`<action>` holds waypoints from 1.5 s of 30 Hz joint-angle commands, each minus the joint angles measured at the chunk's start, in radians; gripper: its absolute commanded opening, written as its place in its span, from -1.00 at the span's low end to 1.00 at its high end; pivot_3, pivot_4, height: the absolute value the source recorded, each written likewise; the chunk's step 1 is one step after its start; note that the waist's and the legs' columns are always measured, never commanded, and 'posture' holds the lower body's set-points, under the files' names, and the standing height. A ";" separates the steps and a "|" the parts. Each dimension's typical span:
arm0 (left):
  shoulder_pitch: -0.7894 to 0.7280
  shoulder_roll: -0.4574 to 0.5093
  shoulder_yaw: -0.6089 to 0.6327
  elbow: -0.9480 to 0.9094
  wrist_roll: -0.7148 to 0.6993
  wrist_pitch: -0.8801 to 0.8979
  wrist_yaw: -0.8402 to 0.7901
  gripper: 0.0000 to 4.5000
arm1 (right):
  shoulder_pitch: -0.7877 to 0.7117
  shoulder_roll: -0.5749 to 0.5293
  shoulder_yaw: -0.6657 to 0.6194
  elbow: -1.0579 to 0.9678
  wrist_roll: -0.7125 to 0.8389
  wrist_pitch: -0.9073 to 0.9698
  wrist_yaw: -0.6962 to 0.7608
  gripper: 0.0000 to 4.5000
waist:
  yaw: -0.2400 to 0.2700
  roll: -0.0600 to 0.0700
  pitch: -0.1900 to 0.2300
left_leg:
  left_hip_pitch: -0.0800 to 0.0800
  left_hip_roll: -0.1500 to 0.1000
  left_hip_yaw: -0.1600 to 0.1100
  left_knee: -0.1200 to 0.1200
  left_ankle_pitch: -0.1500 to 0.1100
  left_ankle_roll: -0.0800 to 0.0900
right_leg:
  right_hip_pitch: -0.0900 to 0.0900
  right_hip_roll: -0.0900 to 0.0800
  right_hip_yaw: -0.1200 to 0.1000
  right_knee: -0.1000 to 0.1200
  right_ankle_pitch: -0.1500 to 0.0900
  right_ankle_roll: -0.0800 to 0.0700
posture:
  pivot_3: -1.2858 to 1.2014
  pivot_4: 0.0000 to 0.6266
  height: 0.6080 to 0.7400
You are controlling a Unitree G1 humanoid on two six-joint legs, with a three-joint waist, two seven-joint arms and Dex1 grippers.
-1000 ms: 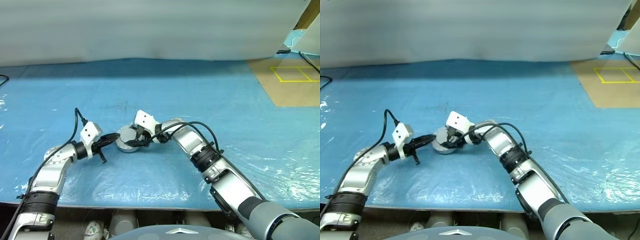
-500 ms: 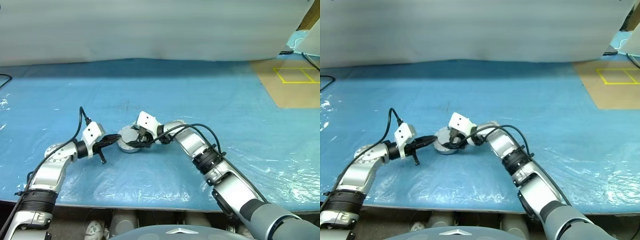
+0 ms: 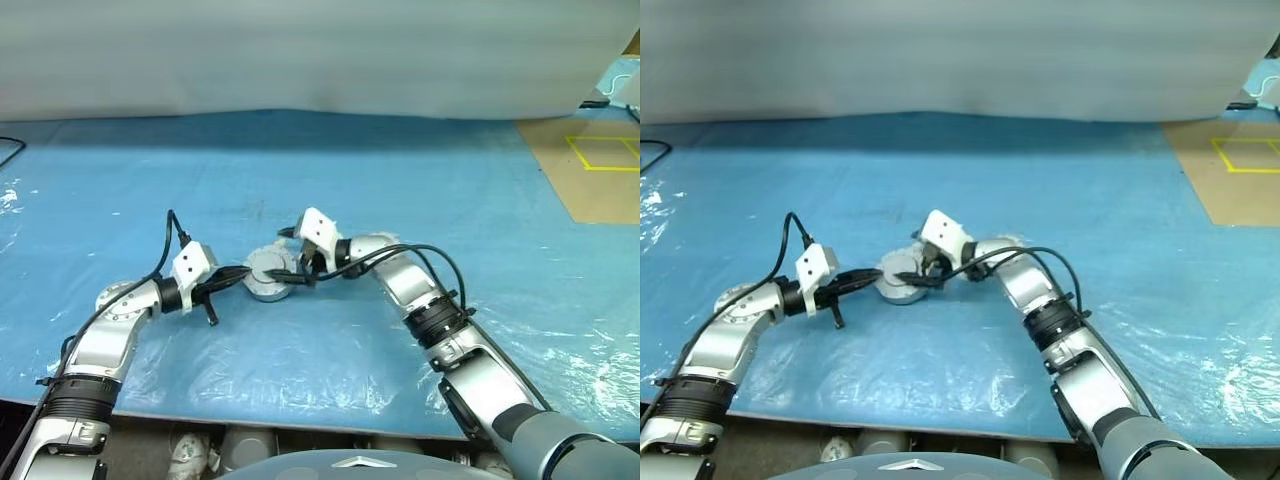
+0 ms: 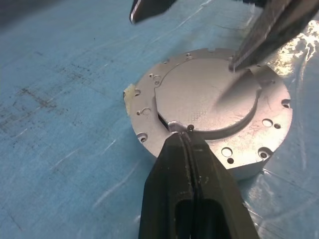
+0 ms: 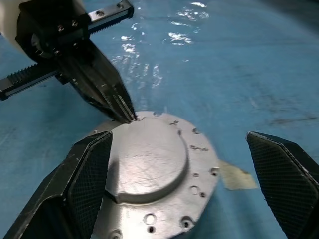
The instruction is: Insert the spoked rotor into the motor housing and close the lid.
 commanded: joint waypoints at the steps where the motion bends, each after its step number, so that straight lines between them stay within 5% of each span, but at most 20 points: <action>1: 0.017 0.005 -0.044 0.057 0.038 0.009 -0.013 -1.00 | 0.013 0.004 -0.031 -0.099 0.049 0.045 0.008 0.98 | -0.001 0.000 0.000 | 0.000 0.000 0.000 0.000 -0.001 -0.001 | 0.000 0.001 -0.001 0.000 0.001 0.003 | 0.03 -0.52 1.00; 6: 0.004 0.010 -0.045 0.076 0.043 -0.004 -0.020 -1.00 | 0.019 -0.002 -0.109 -0.152 0.155 0.249 0.004 0.98 | -0.001 0.000 0.000 | 0.000 0.001 -0.001 -0.001 -0.002 -0.004 | 0.000 0.004 -0.003 0.000 0.000 0.002 | 0.03 -0.52 1.00; 13: -0.013 0.007 -0.053 0.087 0.045 -0.007 -0.020 -1.00 | 0.027 -0.046 -0.368 -0.149 0.422 0.829 -0.090 0.98 | 0.002 -0.001 0.001 | 0.002 0.001 0.000 0.000 -0.002 -0.003 | 0.002 0.003 -0.002 0.000 -0.003 -0.003 | 0.03 -0.52 1.00; 18: -0.024 0.014 -0.056 0.107 0.046 -0.018 -0.030 -1.00 | 0.095 -0.054 -0.412 -0.194 0.500 1.030 -0.138 0.98 | 0.004 -0.001 0.001 | 0.002 0.001 0.000 0.000 -0.002 -0.004 | 0.002 0.004 -0.002 0.000 -0.003 -0.003 | 0.03 -0.52 1.00; 45: -0.016 0.022 -0.052 0.117 0.042 -0.035 -0.032 -1.00 | 0.039 0.125 -0.351 0.082 0.510 0.983 -0.197 0.98 | 0.000 0.000 0.000 | 0.004 0.001 0.000 0.001 -0.002 -0.004 | 0.003 0.002 -0.002 0.001 -0.004 -0.003 | 0.03 -0.52 1.00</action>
